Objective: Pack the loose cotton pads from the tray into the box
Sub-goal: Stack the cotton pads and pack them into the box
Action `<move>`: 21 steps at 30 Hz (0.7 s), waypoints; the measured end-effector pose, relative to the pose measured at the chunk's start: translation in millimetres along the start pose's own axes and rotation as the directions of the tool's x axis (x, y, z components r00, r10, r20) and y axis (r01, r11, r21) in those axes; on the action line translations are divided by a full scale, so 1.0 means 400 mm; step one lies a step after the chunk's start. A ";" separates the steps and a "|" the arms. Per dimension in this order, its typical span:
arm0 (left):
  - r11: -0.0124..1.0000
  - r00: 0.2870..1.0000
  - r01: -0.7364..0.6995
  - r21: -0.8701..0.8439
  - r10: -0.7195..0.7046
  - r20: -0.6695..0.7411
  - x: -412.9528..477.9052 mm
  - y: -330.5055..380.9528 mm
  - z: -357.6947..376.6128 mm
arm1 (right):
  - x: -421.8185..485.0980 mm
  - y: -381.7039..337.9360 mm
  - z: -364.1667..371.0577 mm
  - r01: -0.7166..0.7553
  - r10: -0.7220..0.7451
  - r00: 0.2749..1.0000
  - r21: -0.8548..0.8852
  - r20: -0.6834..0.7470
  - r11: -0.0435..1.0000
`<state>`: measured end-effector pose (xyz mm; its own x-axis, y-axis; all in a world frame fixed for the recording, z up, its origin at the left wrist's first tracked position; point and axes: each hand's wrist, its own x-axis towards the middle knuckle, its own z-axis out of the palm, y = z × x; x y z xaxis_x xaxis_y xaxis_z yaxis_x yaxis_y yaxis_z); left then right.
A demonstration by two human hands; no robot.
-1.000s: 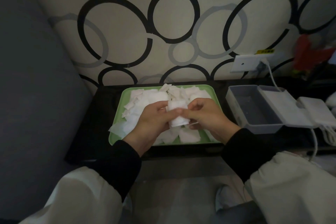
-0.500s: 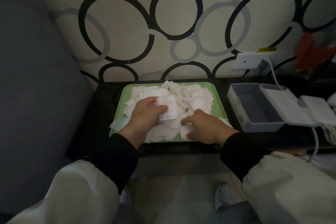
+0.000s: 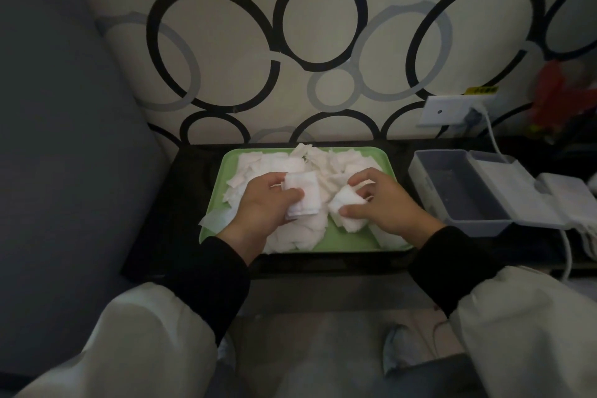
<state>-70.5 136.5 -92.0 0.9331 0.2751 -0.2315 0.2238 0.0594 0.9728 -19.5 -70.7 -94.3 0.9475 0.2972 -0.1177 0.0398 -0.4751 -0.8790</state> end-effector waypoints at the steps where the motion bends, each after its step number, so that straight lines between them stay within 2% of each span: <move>1: 1.000 1.000 0.010 0.003 -0.010 -0.003 0.001 -0.001 0.001 | -0.001 0.000 0.000 -0.026 0.026 1.000 0.027 -0.012 0.999; 6: 0.998 0.998 0.059 -0.005 -0.059 0.001 -0.004 -0.001 0.007 | -0.008 -0.021 -0.003 -0.089 0.081 0.996 0.275 0.041 0.957; 12: 0.998 0.999 0.053 0.022 -0.053 -0.001 -0.010 0.000 0.013 | -0.028 -0.066 -0.012 -0.135 0.038 0.980 0.515 0.194 0.846; 16: 0.998 0.997 0.044 0.043 -0.046 0.055 -0.019 0.005 0.020 | -0.034 -0.066 -0.017 -0.107 -0.024 0.970 0.514 0.241 0.851; 21: 0.998 0.993 0.028 0.057 -0.035 0.116 -0.030 0.010 0.029 | -0.034 -0.063 -0.027 -0.035 -0.035 0.985 0.388 0.171 0.921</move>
<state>-77.4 122.4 -85.4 0.9510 0.1602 -0.2643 0.2658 0.0125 0.9640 -29.8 -71.6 -65.7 0.8773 0.4508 -0.1643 -0.1196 -0.1262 -0.9848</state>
